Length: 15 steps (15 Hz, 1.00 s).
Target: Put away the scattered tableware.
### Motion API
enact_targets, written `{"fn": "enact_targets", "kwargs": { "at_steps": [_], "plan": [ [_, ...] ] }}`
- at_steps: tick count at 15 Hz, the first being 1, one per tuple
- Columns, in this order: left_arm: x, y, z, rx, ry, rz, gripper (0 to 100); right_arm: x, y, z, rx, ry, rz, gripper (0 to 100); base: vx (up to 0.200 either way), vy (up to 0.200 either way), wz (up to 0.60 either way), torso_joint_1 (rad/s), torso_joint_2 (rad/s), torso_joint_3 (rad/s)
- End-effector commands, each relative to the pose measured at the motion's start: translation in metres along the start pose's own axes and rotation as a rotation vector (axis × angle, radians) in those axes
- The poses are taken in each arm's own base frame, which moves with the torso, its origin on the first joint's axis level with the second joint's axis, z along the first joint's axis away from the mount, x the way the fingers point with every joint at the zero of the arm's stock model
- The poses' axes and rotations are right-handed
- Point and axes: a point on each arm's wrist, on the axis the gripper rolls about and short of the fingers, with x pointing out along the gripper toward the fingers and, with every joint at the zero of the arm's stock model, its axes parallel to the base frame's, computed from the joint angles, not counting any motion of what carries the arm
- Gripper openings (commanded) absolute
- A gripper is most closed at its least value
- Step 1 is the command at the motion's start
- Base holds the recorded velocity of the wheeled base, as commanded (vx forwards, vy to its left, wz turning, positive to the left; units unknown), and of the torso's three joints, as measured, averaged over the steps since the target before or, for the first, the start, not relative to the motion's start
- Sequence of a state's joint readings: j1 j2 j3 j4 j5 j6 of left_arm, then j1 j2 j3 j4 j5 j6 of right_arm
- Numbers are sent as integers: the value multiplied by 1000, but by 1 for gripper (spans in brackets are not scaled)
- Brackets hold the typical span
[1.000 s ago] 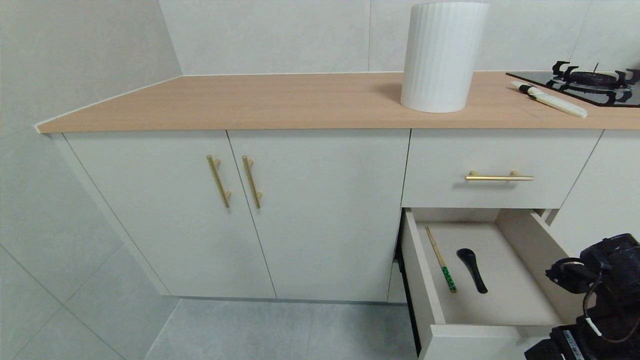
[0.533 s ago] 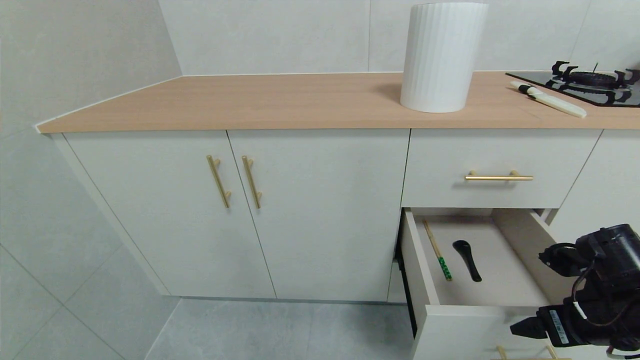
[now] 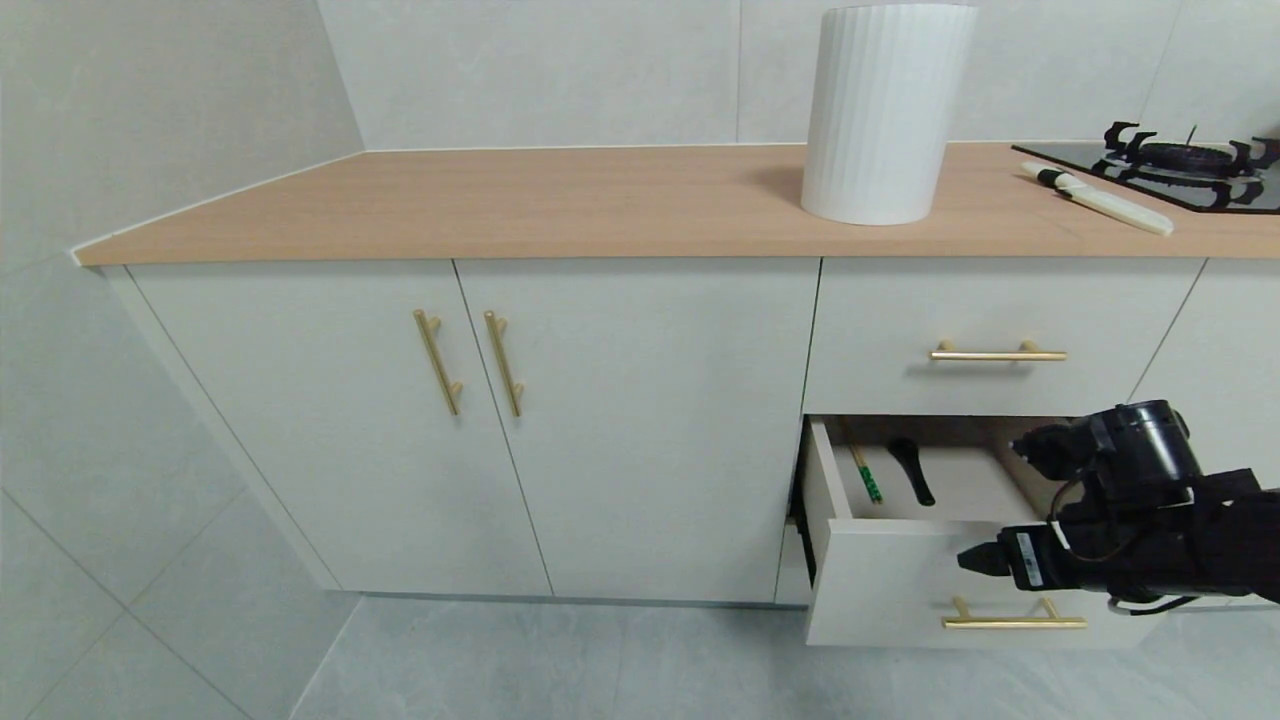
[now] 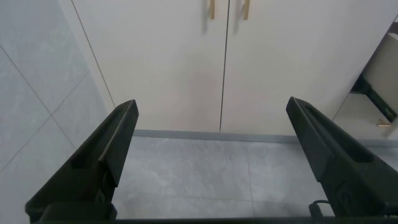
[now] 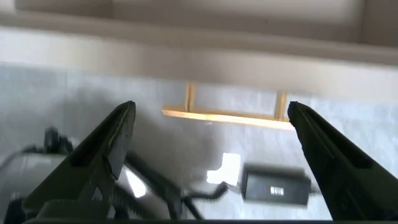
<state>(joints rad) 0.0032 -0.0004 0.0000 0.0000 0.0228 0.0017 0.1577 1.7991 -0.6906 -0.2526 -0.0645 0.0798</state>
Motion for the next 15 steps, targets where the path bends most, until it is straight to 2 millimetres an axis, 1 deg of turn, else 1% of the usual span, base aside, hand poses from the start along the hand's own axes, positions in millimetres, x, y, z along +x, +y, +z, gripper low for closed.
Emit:
{"fn": "enact_targets", "kwargs": {
  "at_steps": [1,3,5,6,10,11,13,15],
  "plan": [
    [0,0,0,0,0,0,100,27,0,13,5,3,-11,100,0,0,0,0,0,0],
    [0,0,0,0,0,0,100,44,0,23,11,-26,-29,100,0,0,0,0,0,0],
    [0,0,0,0,0,0,100,55,-1,28,19,-53,-46,100,0,0,0,0,0,0],
    [0,0,0,0,0,0,100,64,-4,31,35,-103,-56,100,0,0,0,0,0,0],
    [0,0,0,0,0,0,100,85,-12,33,66,-200,-129,100,0,0,0,0,0,0],
    [0,0,0,0,0,2,100,97,-12,31,69,-225,-138,100,0,0,0,0,0,0],
    [0,0,0,0,0,0,100,111,-11,30,84,-290,-178,100,0,0,0,0,0,0],
    [0,0,0,0,0,0,100,125,-11,31,122,-393,-217,100,0,0,0,0,0,0]
  ]
}}
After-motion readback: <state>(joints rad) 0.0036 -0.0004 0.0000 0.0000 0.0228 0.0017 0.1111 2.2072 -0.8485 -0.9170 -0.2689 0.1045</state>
